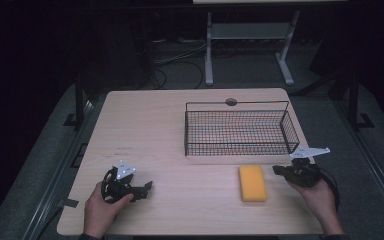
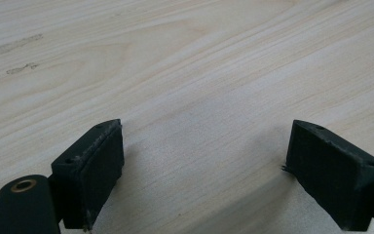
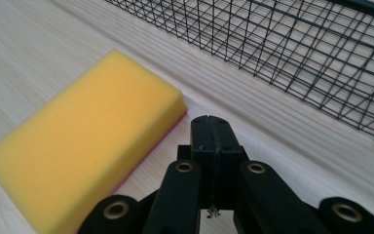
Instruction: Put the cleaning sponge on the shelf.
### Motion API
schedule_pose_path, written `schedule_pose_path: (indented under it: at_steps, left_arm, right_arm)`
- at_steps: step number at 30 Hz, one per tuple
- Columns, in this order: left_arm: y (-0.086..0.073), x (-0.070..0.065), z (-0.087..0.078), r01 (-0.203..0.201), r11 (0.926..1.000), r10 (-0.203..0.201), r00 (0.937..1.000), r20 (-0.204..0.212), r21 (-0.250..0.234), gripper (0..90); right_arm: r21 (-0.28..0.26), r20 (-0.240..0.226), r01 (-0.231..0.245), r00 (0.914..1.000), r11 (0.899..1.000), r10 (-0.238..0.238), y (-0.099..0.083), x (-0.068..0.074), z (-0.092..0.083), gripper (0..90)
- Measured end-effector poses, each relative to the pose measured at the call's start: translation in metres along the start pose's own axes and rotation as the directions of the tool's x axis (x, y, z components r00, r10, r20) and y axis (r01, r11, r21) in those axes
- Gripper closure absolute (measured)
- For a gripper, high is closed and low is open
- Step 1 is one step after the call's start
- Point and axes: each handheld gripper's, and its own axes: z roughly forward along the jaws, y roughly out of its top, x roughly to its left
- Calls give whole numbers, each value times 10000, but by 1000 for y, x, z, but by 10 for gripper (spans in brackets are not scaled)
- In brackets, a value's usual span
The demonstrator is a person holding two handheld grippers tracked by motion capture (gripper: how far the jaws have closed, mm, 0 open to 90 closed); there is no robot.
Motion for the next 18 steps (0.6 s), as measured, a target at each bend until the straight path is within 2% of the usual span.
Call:
schedule_pose_path:
  at_steps: [18]
  left_arm:
    - [0,-1,0,61,10000,-62,10000,-39,-28,129]
  right_arm:
    - [235,-155,228,9996,9995,-224,15,4,20,896]
